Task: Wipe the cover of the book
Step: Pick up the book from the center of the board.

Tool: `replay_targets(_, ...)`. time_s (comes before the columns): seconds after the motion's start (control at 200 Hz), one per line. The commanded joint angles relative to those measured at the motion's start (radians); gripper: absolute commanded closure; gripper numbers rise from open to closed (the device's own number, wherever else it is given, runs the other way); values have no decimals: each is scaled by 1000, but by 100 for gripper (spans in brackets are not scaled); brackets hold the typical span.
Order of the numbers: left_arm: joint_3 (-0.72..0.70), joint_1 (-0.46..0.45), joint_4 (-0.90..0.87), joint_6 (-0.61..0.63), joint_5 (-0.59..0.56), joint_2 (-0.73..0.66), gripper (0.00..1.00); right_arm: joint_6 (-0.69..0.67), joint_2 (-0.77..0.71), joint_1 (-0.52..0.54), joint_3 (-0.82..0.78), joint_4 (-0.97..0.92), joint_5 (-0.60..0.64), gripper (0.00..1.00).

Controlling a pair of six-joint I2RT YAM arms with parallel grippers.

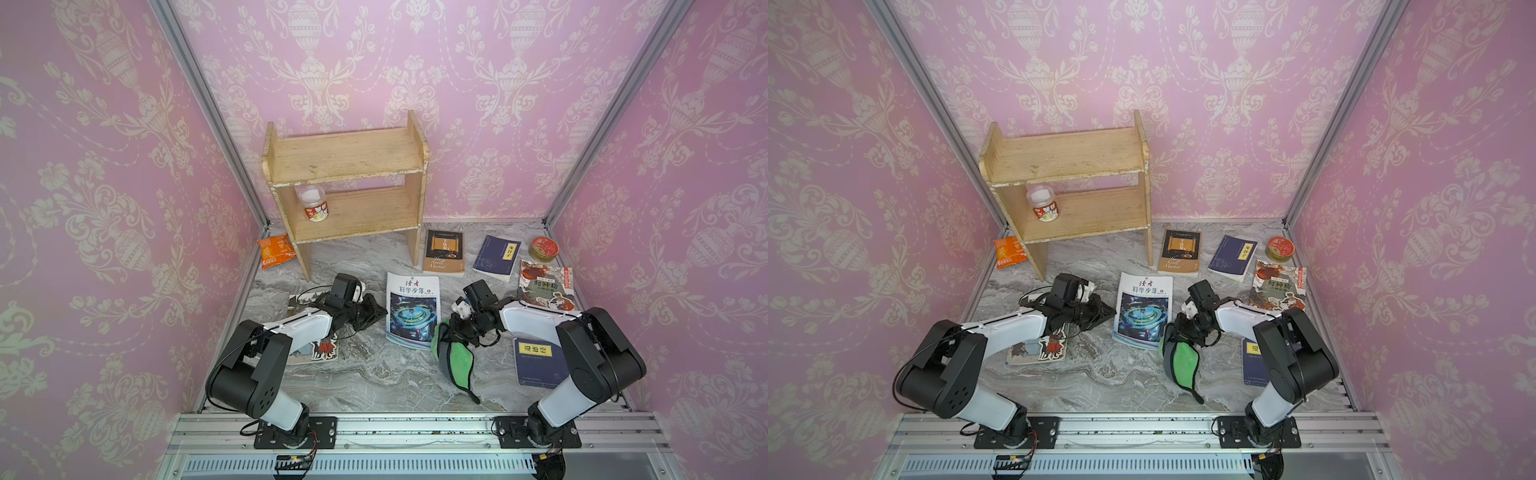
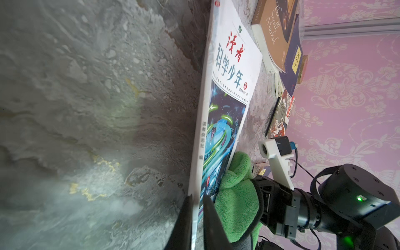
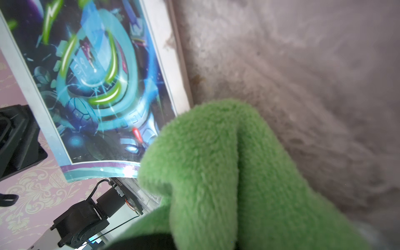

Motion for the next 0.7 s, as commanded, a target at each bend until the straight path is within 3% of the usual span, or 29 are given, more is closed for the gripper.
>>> replay_targets(0.0, 21, 0, -12, 11, 52, -7, 90, -25, 54, 4, 17, -8, 11, 100)
replay_targets(0.135, 20, -1, -32, 17, 34, 9, 75, -27, 66, 3, 17, 4, 7, 100)
replay_targets(0.25, 22, -7, -19, 16, 38, 37, 74, -26, 67, 4, 11, 12, 5, 100)
replay_targets(0.39, 23, -19, 7, 6, 50, 63, 83, -25, 68, 4, 9, 16, 6, 100)
replay_targets(0.6, 57, -25, 20, 12, 57, 91, 87, -28, 72, 3, 32, 11, -9, 100)
replay_targets(0.691, 52, -32, 43, 1, 69, 99, 96, -30, 72, 4, 43, 5, -16, 100)
